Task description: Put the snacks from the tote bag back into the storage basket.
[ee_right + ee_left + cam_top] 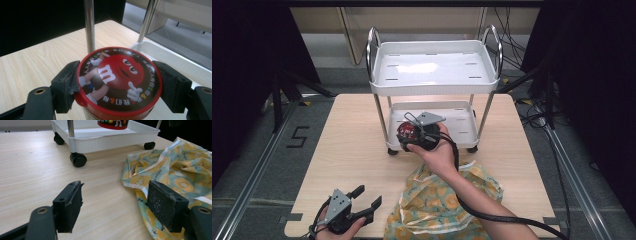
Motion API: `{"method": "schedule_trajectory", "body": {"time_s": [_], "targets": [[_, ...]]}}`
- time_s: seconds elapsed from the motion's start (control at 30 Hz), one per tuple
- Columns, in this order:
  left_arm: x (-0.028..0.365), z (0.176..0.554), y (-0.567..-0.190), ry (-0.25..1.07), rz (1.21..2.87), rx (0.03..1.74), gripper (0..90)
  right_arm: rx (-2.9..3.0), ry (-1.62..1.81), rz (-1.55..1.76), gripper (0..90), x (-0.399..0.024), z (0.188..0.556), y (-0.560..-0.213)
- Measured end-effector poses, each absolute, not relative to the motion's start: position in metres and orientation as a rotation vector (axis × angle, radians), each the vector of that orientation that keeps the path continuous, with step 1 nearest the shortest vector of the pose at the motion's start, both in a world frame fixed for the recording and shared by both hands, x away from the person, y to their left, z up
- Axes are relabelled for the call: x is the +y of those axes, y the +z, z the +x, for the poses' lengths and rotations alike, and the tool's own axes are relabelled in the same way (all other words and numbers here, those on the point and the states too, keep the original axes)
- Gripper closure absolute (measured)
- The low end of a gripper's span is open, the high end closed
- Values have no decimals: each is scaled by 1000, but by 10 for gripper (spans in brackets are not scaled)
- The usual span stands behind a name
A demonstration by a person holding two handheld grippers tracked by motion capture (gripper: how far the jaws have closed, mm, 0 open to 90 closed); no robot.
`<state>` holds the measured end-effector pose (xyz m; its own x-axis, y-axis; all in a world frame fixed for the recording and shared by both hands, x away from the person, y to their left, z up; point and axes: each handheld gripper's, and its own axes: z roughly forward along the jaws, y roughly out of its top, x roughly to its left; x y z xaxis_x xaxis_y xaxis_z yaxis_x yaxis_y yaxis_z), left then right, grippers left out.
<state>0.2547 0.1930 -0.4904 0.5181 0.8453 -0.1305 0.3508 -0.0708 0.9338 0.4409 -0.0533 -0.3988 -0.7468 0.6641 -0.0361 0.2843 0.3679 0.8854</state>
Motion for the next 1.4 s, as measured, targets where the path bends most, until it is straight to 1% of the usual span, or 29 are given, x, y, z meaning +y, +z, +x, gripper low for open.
{"method": "schedule_trajectory", "body": {"time_s": [1.4], "targets": [[194, 255, -490, 555, 1645, 1019, 279, 2247, 1315, 867, 269, -40, 459, -400]]}}
